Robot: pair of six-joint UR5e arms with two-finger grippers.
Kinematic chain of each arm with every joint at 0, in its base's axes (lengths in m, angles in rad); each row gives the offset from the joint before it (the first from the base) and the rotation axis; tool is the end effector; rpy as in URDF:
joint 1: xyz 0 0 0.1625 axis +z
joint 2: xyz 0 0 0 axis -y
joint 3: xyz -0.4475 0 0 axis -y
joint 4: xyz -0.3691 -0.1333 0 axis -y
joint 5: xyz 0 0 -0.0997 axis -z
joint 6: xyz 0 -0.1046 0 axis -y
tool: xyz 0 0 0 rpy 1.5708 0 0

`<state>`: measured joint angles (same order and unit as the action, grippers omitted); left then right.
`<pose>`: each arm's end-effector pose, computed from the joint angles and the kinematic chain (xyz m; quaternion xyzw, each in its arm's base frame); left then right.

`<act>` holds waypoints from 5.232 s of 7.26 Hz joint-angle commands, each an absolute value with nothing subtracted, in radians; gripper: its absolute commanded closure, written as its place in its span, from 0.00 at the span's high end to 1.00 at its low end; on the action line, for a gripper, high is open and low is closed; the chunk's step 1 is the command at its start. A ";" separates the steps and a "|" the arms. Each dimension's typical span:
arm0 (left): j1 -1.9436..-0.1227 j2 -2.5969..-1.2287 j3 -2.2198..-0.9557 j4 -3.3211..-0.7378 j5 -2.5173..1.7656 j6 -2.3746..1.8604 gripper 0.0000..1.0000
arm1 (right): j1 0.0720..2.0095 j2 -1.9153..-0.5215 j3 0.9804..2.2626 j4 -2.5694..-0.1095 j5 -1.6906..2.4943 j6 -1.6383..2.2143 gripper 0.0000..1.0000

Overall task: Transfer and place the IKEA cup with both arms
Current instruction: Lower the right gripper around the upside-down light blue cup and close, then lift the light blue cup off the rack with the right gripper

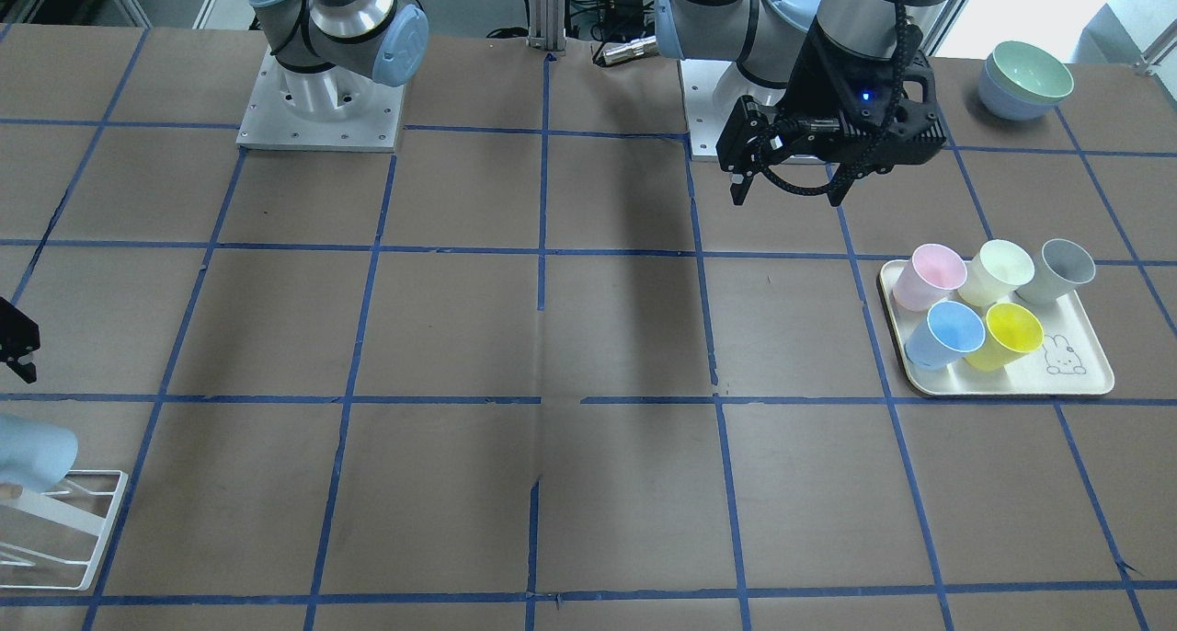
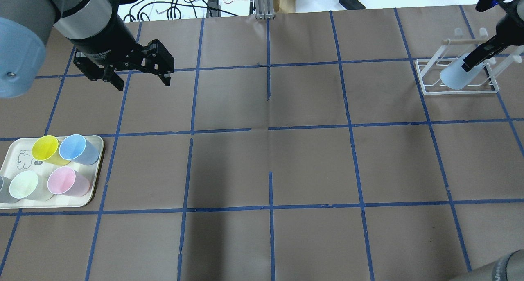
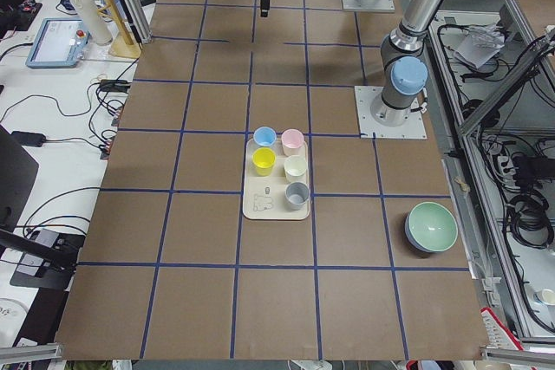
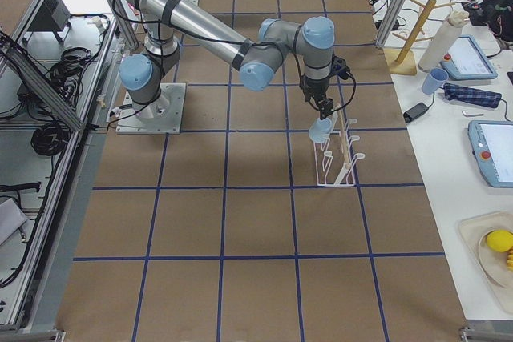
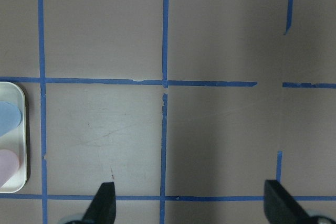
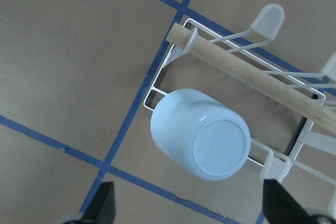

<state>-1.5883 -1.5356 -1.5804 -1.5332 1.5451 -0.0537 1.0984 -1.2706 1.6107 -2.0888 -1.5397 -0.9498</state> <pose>-0.1440 -0.4569 0.5211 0.0177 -0.9993 0.0311 0.0140 -0.1500 -0.5937 0.3816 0.2368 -0.9674 0.0774 0.0462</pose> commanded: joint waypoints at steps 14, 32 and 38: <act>-1.585 -1.534 -1.585 -1.532 1.546 -0.054 1.00 | 1.098 -1.158 1.609 -2.152 -1.545 -0.957 1.00; -1.498 -1.525 -1.583 -1.549 1.539 -0.048 1.00 | 1.103 -1.336 1.566 -1.995 -1.615 -0.962 0.26; -1.082 -1.519 -1.682 -1.687 1.173 0.547 1.00 | 1.357 -1.489 1.571 -1.660 -1.168 -0.722 0.18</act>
